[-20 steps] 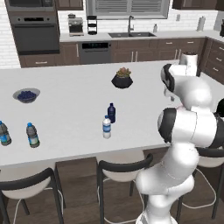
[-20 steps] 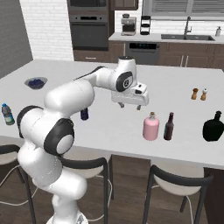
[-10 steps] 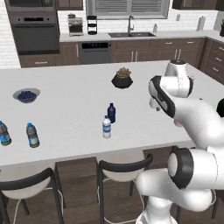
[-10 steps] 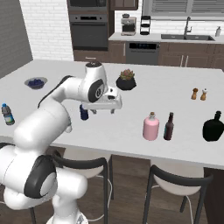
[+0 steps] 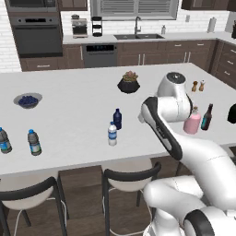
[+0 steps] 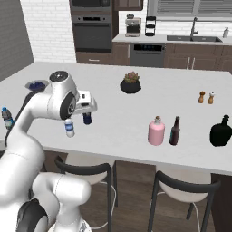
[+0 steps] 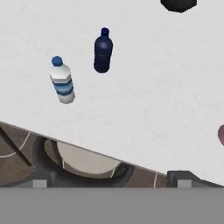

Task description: Move the plastic bottles in the middle to the plastics group, and the glass bottles in the middle to the glass group.

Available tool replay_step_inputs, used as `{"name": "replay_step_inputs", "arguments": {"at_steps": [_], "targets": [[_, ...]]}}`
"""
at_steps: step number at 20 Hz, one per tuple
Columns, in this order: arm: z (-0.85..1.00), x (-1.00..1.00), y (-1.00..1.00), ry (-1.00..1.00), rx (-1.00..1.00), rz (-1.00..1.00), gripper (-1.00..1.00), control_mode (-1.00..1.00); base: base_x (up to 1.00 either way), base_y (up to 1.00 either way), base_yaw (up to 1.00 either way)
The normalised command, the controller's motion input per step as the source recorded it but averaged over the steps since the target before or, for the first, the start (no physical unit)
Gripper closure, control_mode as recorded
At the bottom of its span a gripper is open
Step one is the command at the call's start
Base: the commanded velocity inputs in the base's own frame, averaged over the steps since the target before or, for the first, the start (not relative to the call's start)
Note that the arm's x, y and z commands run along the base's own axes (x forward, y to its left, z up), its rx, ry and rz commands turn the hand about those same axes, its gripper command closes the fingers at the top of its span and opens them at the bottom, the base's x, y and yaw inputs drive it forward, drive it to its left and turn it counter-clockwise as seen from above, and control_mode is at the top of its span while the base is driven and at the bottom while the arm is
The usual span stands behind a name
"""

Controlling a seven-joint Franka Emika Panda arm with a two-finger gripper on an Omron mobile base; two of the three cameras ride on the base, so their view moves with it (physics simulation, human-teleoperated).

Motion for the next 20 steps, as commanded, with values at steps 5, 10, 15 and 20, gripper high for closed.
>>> {"name": "replay_step_inputs", "arguments": {"at_steps": [5,10,15,20], "targets": [[0.22,0.0,1.0,-0.18,0.0,0.03,-1.0,-1.0,0.0,0.0,0.0],[0.13,0.43,0.89,-0.07,0.0,-0.02,-1.0,-1.0,0.0,0.0,0.0],[0.06,0.28,0.31,0.02,0.08,-0.08,-1.0,-1.0,0.0,0.0,0.0],[0.0,0.05,-0.1,0.09,0.1,0.0,-1.0,-1.0,0.0,0.0,0.0]]}}
